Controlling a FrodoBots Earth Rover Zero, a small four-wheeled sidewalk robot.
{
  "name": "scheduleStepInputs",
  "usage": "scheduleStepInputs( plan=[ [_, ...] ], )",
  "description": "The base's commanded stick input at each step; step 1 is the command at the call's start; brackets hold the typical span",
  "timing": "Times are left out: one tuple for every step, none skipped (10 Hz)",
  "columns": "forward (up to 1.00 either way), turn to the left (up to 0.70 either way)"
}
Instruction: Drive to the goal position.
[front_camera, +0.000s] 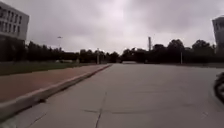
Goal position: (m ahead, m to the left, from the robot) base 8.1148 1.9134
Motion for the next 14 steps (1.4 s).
scheduleStepInputs(
  plan=[
    [0.70,-0.35],
    [0.70,-0.35],
    [0.70,-0.35],
    [0.70,-0.35],
    [0.70,-0.35],
    [0.70,-0.35],
    [0.70,-0.35],
    [0.70,-0.35],
    [0.70,-0.35],
    [0.70,-0.35],
    [0.70,-0.35],
    [0.70,-0.35],
    [0.70,-0.35],
    [0.70,-0.35]
  ],
)
